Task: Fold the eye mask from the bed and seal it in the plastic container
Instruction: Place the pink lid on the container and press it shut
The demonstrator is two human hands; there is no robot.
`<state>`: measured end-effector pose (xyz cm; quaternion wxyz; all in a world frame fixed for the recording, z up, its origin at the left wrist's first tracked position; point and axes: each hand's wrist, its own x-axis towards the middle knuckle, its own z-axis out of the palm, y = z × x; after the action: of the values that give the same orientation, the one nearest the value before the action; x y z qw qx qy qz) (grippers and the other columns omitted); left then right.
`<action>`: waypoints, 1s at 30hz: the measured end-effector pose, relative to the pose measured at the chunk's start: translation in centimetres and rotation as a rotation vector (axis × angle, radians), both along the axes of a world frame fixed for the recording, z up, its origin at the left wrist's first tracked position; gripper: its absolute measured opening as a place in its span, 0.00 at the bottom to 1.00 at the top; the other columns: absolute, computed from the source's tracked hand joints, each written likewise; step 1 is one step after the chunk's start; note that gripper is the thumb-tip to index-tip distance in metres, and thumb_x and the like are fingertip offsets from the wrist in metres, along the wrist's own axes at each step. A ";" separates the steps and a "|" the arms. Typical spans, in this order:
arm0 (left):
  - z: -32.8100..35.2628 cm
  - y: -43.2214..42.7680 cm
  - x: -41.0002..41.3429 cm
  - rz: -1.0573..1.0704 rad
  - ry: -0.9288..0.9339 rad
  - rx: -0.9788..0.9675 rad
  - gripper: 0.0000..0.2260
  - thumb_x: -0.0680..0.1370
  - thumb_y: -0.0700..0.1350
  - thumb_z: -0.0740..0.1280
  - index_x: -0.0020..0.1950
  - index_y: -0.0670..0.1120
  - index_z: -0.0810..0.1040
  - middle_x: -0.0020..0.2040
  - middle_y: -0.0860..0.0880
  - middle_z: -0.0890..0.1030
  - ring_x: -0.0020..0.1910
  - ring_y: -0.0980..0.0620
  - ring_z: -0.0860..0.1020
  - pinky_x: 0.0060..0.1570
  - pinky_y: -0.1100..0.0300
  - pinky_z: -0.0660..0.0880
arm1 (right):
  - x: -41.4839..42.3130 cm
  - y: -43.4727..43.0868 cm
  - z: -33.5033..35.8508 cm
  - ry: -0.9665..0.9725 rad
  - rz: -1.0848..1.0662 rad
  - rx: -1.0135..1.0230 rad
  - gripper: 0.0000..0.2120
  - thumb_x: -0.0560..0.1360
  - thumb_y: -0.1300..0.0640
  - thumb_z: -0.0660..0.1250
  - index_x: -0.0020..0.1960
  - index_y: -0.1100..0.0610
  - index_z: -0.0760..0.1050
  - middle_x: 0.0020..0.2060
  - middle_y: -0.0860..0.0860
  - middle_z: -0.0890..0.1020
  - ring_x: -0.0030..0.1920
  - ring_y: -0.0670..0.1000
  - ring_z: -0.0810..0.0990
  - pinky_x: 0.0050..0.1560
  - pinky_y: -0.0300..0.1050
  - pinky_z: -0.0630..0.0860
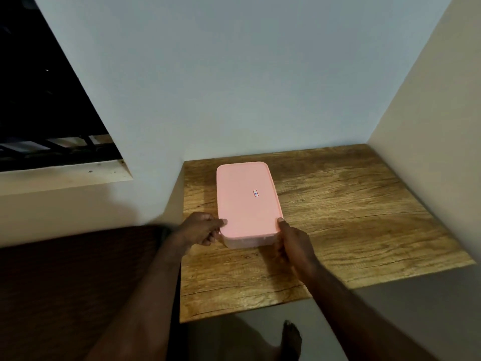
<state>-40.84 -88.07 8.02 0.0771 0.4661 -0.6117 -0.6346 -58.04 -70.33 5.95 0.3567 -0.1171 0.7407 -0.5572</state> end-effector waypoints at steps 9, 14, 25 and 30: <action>-3.8 11.6 -2.8 0.613 0.193 0.097 0.23 0.71 0.66 0.68 0.37 0.44 0.78 0.29 0.47 0.78 0.24 0.52 0.74 0.23 0.62 0.69 | 3.1 -0.5 0.3 -0.015 0.059 -0.031 0.22 0.81 0.46 0.60 0.38 0.61 0.77 0.27 0.54 0.78 0.26 0.51 0.75 0.26 0.41 0.71; -3.2 12.3 -4.7 0.588 0.263 0.174 0.16 0.74 0.56 0.71 0.46 0.42 0.84 0.38 0.45 0.85 0.31 0.51 0.81 0.25 0.63 0.71 | 5.7 -0.9 0.4 -0.121 0.061 -0.081 0.19 0.81 0.50 0.62 0.38 0.62 0.79 0.29 0.57 0.82 0.26 0.52 0.79 0.25 0.41 0.74; -2.7 11.0 -4.1 0.576 0.346 0.224 0.11 0.74 0.48 0.73 0.45 0.40 0.83 0.35 0.43 0.83 0.31 0.49 0.80 0.29 0.59 0.74 | 6.9 -1.8 0.5 -0.209 0.024 -0.139 0.18 0.81 0.50 0.62 0.40 0.61 0.79 0.27 0.53 0.79 0.24 0.47 0.77 0.24 0.38 0.72; -2.4 6.7 -1.1 0.323 0.141 0.295 0.13 0.72 0.52 0.73 0.40 0.43 0.81 0.31 0.46 0.79 0.29 0.51 0.76 0.31 0.61 0.74 | 7.6 -1.9 0.9 -0.187 0.212 -0.058 0.22 0.81 0.45 0.61 0.40 0.62 0.79 0.28 0.58 0.77 0.24 0.50 0.73 0.25 0.40 0.67</action>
<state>-41.95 -81.41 5.65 0.1512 0.5184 -0.4229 -0.7276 -50.43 -72.28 6.85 0.4773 -0.1526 0.6713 -0.5461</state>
